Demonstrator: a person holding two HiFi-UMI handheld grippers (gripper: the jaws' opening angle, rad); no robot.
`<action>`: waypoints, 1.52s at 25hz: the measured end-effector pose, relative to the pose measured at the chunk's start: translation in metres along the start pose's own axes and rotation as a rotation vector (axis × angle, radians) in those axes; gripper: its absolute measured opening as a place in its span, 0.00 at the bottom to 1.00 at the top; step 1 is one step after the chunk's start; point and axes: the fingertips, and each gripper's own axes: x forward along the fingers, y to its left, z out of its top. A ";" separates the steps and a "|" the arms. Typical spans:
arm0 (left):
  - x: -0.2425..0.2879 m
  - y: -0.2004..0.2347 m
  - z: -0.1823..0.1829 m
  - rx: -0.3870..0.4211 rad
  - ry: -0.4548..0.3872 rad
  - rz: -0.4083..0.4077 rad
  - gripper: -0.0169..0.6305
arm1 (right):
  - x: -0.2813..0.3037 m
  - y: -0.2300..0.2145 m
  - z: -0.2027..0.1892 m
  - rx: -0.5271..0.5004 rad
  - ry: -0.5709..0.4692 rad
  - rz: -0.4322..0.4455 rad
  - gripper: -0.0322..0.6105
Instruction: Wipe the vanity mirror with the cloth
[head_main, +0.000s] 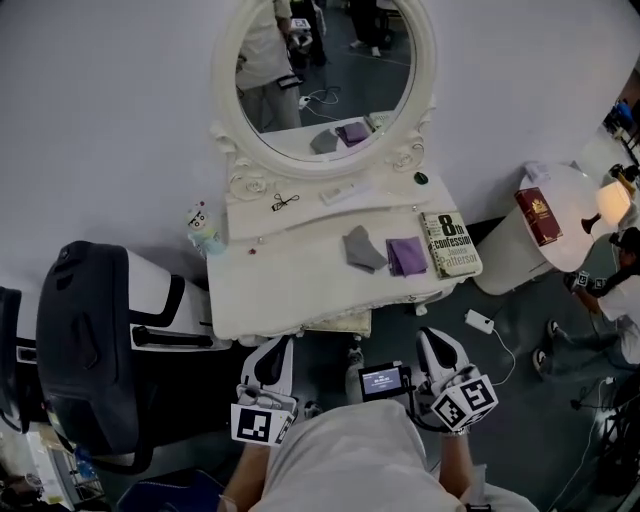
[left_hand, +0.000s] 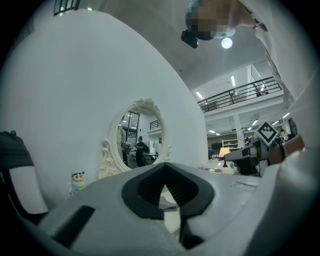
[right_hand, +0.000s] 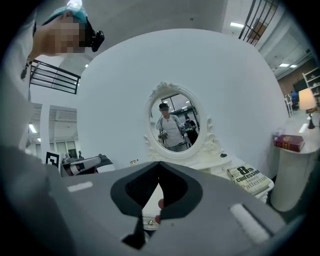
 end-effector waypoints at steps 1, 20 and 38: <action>0.011 0.003 0.000 -0.001 0.005 0.013 0.04 | 0.013 -0.010 0.003 -0.006 0.011 0.017 0.06; 0.158 0.027 -0.016 -0.007 0.055 0.191 0.04 | 0.230 -0.128 -0.008 -0.285 0.330 0.353 0.11; 0.201 0.079 -0.043 -0.068 0.111 0.169 0.04 | 0.333 -0.168 -0.184 -0.386 0.856 0.382 0.43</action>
